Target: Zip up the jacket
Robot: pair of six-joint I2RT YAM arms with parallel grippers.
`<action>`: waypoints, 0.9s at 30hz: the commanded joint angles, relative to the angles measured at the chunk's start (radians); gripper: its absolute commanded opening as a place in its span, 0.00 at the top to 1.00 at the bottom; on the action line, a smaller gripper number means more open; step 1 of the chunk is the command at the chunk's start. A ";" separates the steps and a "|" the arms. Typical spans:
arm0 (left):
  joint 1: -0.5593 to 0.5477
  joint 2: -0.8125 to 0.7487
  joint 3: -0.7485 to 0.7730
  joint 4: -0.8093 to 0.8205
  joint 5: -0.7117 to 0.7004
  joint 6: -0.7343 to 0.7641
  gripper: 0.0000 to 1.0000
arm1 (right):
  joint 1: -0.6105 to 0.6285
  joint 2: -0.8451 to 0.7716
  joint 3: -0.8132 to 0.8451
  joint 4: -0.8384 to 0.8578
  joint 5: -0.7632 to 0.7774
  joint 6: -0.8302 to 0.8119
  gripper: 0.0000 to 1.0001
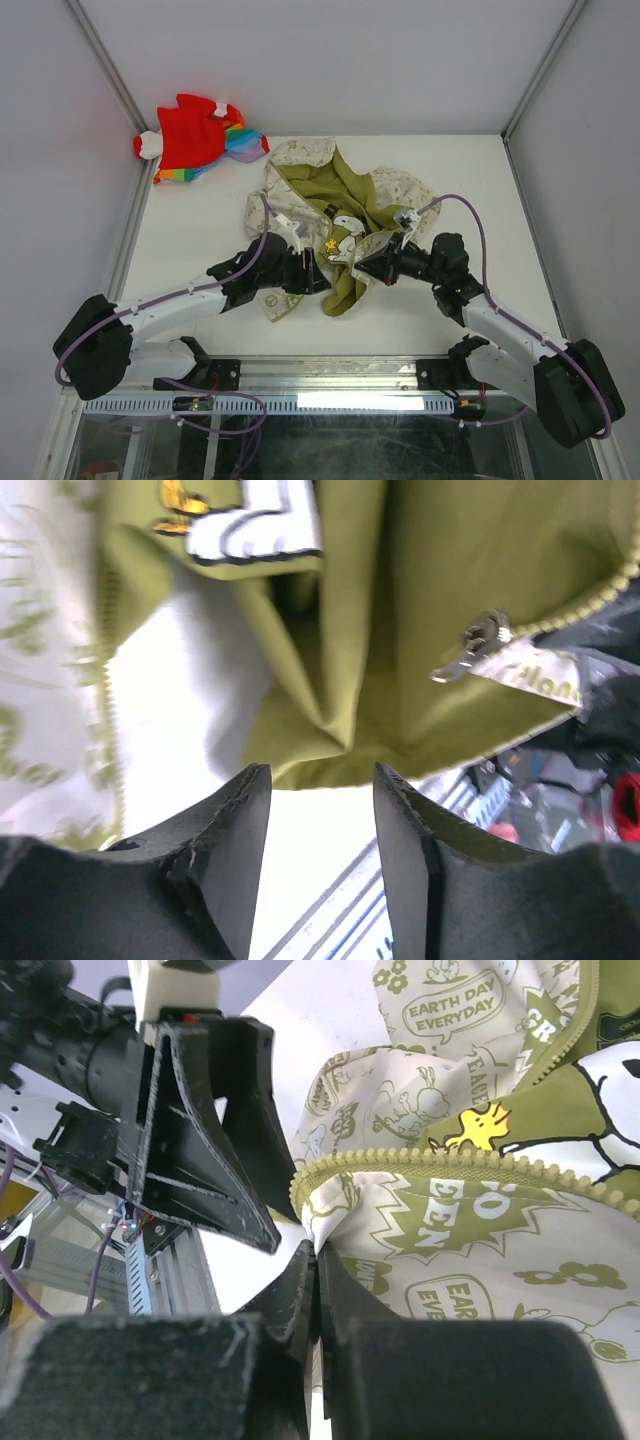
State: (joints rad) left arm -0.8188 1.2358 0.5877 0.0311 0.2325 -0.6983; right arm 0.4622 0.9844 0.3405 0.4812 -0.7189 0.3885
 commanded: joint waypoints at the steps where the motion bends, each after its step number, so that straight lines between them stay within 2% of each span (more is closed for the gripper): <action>1: 0.001 -0.055 0.121 -0.337 -0.267 0.059 0.52 | -0.009 -0.010 0.049 -0.019 0.029 -0.058 1.00; 4: 0.049 -0.025 0.144 -0.439 -0.339 0.045 0.45 | -0.011 -0.001 0.048 -0.028 0.045 -0.060 1.00; 7: 0.122 0.011 0.139 -0.464 -0.341 0.039 0.42 | -0.014 0.010 0.048 -0.046 0.072 -0.063 1.00; 11: 0.161 0.063 0.127 -0.463 -0.324 0.024 0.36 | -0.018 0.013 0.045 -0.064 0.104 -0.064 1.00; 13: 0.160 0.101 0.132 -0.441 -0.269 0.019 0.35 | -0.020 0.014 0.042 -0.063 0.114 -0.066 1.00; 17: 0.130 0.211 0.158 -0.368 -0.175 -0.005 0.35 | -0.025 0.013 0.044 -0.068 0.133 -0.063 1.00; 22: 0.011 0.340 0.279 -0.316 -0.115 -0.025 0.33 | -0.031 -0.032 0.033 -0.103 0.179 -0.067 1.00; 27: -0.026 0.326 0.365 -0.370 -0.122 -0.010 0.32 | -0.035 -0.081 0.023 -0.137 0.220 -0.069 1.00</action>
State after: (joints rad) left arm -0.8268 1.5993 0.8852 -0.3328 0.0811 -0.7006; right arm 0.4347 0.9539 0.3424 0.3370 -0.5537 0.3378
